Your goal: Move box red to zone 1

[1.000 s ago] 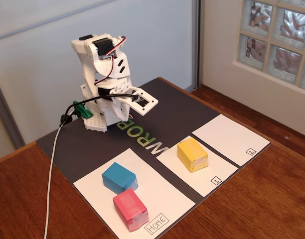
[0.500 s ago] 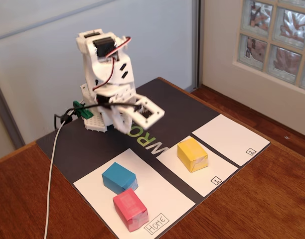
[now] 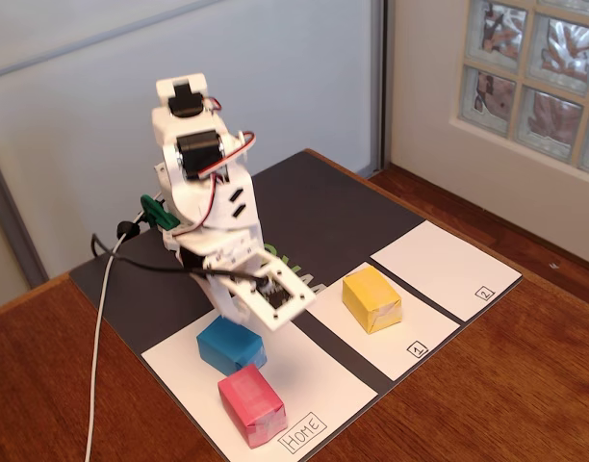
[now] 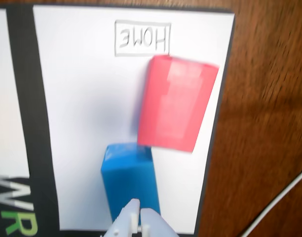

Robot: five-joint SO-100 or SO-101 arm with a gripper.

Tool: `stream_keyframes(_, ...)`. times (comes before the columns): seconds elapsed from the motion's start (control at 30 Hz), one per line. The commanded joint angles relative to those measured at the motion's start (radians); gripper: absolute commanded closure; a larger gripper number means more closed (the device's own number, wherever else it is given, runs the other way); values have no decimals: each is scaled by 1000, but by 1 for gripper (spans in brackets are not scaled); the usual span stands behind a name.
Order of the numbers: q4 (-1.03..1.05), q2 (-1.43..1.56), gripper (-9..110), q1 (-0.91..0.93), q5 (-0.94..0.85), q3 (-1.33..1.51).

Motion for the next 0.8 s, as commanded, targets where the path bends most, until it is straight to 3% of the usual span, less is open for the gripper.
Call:
stream_keyframes(0.0, -9, -86, 96, -5, 18, -167)
stream_keyframes(0.1, -9, -150, 69, -12, 21, -230)
stream_keyframes(0.27, -14, -195, 54, -11, 21, -259)
stream_keyframes(0.77, -58, -316, 55, -9, 31, -290)
